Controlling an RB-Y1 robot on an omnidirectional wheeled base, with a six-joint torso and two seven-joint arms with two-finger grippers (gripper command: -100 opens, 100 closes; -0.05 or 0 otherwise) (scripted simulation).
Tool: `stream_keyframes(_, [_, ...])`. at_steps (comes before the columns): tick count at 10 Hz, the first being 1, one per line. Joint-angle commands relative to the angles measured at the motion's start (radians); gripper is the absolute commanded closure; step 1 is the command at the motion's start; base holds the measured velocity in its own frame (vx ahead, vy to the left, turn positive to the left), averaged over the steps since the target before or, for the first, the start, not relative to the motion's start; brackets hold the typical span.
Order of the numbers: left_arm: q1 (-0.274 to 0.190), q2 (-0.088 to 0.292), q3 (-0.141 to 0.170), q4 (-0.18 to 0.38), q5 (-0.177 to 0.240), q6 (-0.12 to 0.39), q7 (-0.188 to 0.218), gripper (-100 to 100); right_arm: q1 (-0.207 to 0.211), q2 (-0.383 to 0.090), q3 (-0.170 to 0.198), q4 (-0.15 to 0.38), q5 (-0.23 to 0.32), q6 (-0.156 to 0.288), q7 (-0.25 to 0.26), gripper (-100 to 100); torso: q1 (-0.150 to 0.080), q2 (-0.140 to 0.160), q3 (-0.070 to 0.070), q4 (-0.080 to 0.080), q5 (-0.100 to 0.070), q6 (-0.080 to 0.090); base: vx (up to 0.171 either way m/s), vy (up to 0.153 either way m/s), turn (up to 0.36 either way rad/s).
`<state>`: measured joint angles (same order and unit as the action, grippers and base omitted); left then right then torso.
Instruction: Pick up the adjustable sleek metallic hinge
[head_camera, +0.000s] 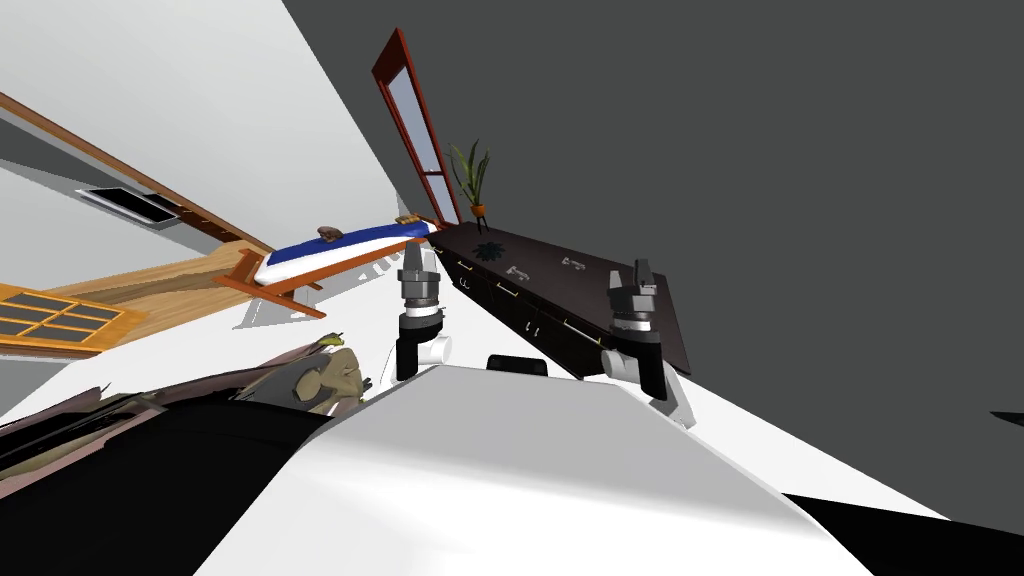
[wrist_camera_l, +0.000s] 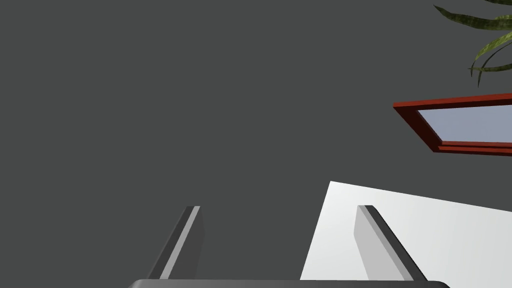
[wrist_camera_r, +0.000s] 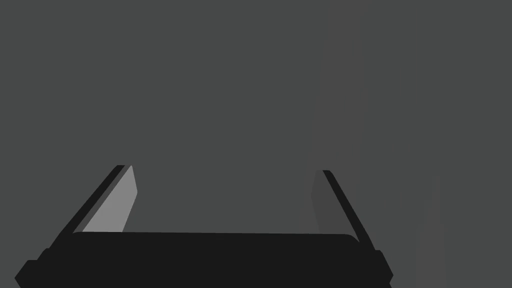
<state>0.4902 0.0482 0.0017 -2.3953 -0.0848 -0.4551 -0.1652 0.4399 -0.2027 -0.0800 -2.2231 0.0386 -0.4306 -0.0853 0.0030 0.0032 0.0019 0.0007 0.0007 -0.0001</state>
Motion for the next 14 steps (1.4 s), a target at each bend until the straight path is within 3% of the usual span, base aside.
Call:
stream_keyframes(1, [0.000, 0.000, 0.000, 0.000, 0.000, 0.000, 0.000, 0, -0.003, -0.028, -0.004, 0.002, 0.001, -0.007, -0.001, -100, 0.000, 0.000, 0.000, 0.000, 0.000, 0.000, -0.033, 0.032, 0.009])
stream_keyframes(14, [0.000, 0.000, 0.000, 0.000, 0.000, 0.000, 0.000, 0, -0.074, -0.404, -0.005, 0.037, 0.053, -0.060, -0.001, -100, 0.001, -0.003, -0.001, -0.001, 0.000, 0.000, -0.015, 0.054, 0.041])
